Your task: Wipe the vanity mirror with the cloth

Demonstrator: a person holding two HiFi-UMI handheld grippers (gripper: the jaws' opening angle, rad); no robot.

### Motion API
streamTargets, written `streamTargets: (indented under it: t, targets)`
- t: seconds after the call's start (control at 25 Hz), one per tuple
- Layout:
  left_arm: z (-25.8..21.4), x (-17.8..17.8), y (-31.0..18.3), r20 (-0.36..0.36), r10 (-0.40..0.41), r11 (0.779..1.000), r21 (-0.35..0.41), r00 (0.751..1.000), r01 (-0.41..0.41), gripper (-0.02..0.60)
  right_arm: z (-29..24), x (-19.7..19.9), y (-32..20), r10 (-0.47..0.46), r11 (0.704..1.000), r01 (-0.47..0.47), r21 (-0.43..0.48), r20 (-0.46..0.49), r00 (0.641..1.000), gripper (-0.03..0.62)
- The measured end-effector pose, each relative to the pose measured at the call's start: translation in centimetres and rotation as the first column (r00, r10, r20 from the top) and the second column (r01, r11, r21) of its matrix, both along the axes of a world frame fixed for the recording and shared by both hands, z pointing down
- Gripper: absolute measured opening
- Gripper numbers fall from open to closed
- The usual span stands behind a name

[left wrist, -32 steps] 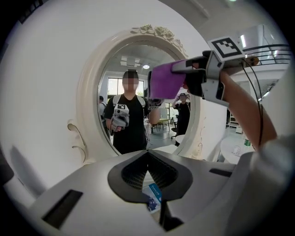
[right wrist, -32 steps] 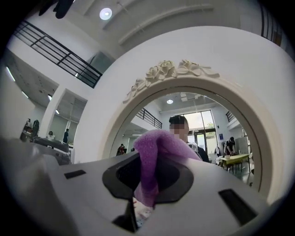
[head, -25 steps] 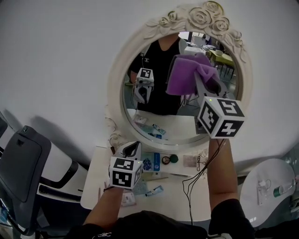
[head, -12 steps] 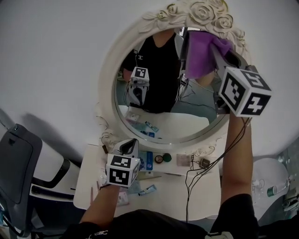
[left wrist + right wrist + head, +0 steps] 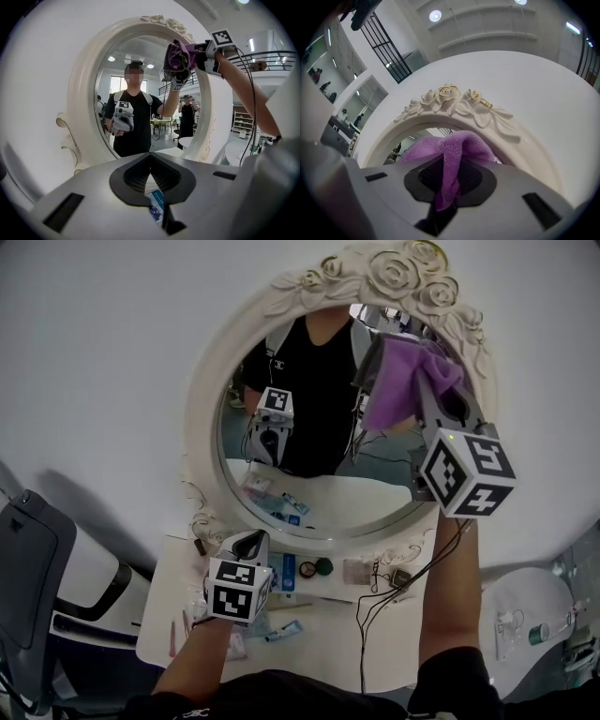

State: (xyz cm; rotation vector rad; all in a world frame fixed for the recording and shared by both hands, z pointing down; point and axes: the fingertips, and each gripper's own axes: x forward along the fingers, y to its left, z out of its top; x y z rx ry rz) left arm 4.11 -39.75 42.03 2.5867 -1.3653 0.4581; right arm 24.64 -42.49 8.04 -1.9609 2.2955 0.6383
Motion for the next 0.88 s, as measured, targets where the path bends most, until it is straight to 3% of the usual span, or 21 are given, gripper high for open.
streamTargets:
  t: [0.68, 0.88]
  targets:
    - [0.8, 2.5, 1.1, 0.048, 0.043, 0.999, -0.009, 0.998, -0.043, 0.006, 13.3, 1.5, 0.1, 0.075, 0.994, -0.069, -0.086, 0.071, 0.995, 0.049]
    - [1.0, 2.4, 0.8, 0.064, 0.036, 0.999, -0.006, 0.997, -0.035, 0.006, 18.1, 1.3, -0.1, 0.097, 0.985, -0.084, -0.152, 0.081, 0.992, 0.049]
